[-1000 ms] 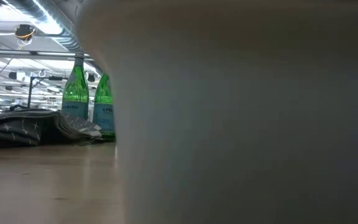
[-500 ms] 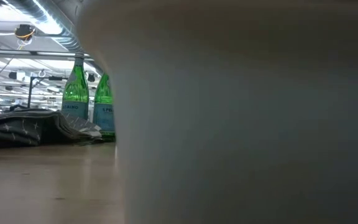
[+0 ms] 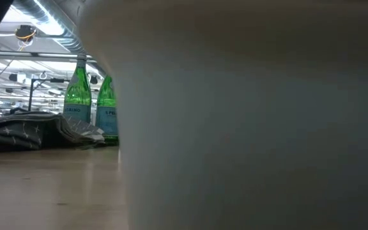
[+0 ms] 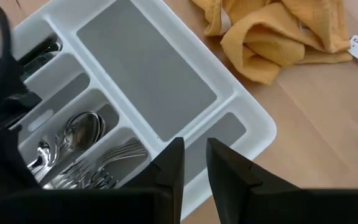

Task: Sort silverware
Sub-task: Put the fork into the silverware tray, then put the spoon into the silverware tray

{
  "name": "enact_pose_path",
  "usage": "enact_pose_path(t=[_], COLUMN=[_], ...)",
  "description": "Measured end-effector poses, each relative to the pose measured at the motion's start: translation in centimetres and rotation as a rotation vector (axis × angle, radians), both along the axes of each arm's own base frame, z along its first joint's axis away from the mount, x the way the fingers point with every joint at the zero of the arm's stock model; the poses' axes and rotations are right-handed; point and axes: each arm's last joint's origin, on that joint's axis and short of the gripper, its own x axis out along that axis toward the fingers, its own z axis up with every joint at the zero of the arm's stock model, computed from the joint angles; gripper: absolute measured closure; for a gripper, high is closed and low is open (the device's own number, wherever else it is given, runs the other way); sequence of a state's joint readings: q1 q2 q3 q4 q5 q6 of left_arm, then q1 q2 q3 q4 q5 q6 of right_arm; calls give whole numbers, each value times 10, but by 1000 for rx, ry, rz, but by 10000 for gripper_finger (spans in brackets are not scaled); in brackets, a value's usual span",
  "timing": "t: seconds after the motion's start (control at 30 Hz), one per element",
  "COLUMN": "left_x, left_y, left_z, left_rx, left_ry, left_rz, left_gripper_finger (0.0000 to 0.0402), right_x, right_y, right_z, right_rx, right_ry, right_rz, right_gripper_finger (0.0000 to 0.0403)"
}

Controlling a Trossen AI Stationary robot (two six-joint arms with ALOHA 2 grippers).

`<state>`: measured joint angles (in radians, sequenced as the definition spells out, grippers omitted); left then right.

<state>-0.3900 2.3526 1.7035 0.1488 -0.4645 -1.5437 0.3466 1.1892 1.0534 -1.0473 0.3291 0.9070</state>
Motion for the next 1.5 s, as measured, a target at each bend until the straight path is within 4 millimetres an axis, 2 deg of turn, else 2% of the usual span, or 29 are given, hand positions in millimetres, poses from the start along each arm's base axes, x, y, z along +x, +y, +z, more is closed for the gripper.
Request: enact_pose_path(t=[0.17, 0.33, 0.73, 0.9, 1.07, 1.27, 1.5], left_x=[0, 2, 2, 4, 5, 3, -22], left_y=[1, 6, 9, 13, 19, 29, 49], left_z=[-9, -14, -14, -11, 5, 31, 76], left_rx=[-28, 31, 67, 15, -2, 40, 119], left_ry=[40, 64, 76, 64, 59, 50, 202], left_rz=[-18, -40, -54, -50, -152, -179, -184], left_gripper_finger=[401, 398, 322, 310, 315, 323, 321], right_x=[0, 0, 0, 0, 0, 0, -12], right_y=[0, 0, 0, 0, 0, 0, -3], right_z=[0, 0, 0, 0, 0, 0, 11], right_rx=[-5, -12, -10, -11, -25, -34, -20], right_ry=[2, 3, 2, 5, 11, 18, -27], right_rz=[10, 22, 23, 23, 50, 68, 125], right_gripper_finger=[331, 331, 331, 331, 331, 331, 331])
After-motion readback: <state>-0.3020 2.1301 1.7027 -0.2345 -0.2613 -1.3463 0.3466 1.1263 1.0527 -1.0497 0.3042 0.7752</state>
